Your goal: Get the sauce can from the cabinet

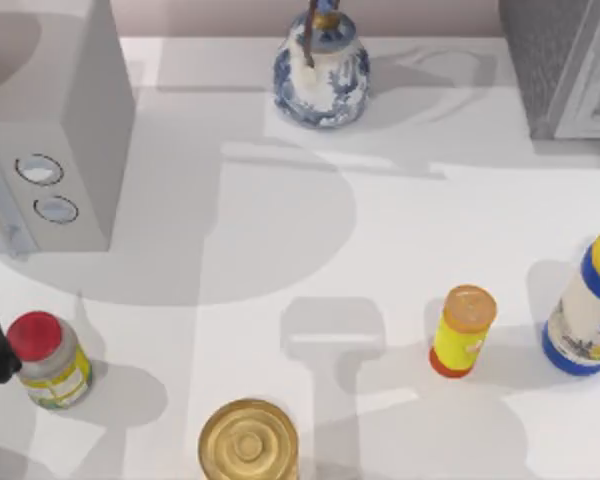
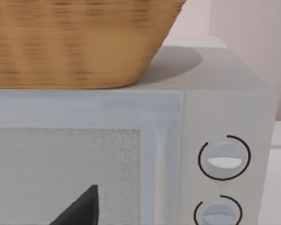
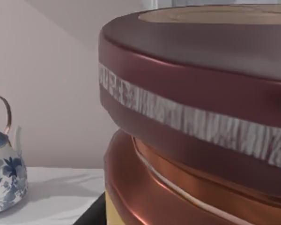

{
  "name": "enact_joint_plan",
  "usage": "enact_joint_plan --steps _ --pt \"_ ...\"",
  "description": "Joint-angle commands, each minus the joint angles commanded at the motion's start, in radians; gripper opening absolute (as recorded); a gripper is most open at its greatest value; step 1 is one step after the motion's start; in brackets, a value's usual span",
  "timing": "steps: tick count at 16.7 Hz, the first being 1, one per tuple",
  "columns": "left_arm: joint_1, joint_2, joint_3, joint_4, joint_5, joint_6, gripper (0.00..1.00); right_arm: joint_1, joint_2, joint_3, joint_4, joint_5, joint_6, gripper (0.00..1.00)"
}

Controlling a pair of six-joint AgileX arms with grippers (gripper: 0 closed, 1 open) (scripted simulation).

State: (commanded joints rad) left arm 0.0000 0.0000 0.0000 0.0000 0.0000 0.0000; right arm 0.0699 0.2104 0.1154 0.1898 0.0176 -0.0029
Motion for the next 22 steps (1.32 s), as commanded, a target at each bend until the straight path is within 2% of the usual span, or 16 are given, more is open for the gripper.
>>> enact_joint_plan --steps 6,14,22 --pt "0.000 0.000 0.000 0.000 0.000 0.000 1.00 0.147 0.509 0.211 0.412 0.035 -0.007 0.00" --pt "0.000 0.000 0.000 0.000 0.000 0.000 1.00 0.407 1.251 0.477 0.939 0.045 -0.006 0.00" --pt "0.000 0.000 0.000 0.000 0.000 0.000 1.00 0.609 1.780 0.580 1.195 0.023 0.010 0.00"
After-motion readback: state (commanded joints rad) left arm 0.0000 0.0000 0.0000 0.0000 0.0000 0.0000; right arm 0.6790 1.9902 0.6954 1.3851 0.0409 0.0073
